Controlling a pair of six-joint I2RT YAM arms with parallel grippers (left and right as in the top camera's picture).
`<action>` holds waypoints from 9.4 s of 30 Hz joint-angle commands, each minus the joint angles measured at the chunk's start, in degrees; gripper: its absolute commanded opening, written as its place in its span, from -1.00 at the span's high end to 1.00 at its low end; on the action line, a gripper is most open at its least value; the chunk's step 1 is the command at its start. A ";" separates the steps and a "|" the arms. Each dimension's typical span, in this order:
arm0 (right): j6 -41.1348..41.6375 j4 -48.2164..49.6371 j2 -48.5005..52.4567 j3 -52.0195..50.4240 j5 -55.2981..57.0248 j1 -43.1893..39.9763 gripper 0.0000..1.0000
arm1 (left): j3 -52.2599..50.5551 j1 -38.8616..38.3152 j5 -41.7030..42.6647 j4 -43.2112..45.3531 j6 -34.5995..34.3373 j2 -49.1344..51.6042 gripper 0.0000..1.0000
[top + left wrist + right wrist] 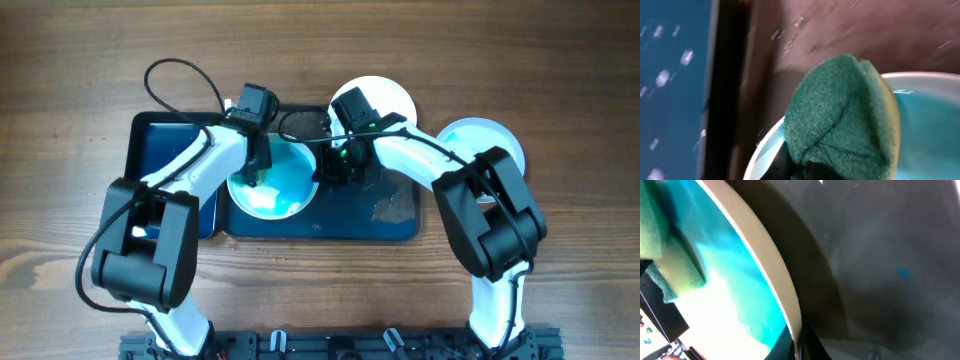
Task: Clean dirty plates on tray and stack at the side
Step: 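Scrub the bottom plate with the sponge in the left gripper, then lift the bottom plate with right gripper and stack it on the first, then drag the top white plate to tray center with the right gripper, then scrub the last plate with the sponge in the left gripper, then lift the last plate with right gripper and stack it on the pile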
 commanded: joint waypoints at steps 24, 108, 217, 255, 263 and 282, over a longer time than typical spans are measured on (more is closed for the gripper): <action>-4.00 -10.43 -11.61 -0.96 27.34 2.75 0.91 | 25.94 4.85 11.50 -24.85 -6.69 1.01 0.92; -18.03 -12.33 -6.49 9.42 13.20 -25.20 0.03 | 25.73 7.61 11.56 -25.14 -6.32 1.22 0.92; -7.82 -13.44 1.62 3.13 4.24 -8.02 0.91 | 3.98 -0.85 5.53 8.81 -9.40 7.50 0.92; -9.70 -26.73 -32.54 3.15 74.03 12.74 0.91 | 11.80 5.42 7.93 -16.39 -12.44 -9.81 0.92; -5.27 -31.71 -32.70 3.15 105.81 28.87 0.92 | 11.80 5.42 7.91 -16.39 -12.24 -9.81 0.92; -0.31 -25.83 -32.63 3.15 64.04 20.96 0.91 | 11.80 5.42 7.91 -16.57 -12.24 -9.81 0.92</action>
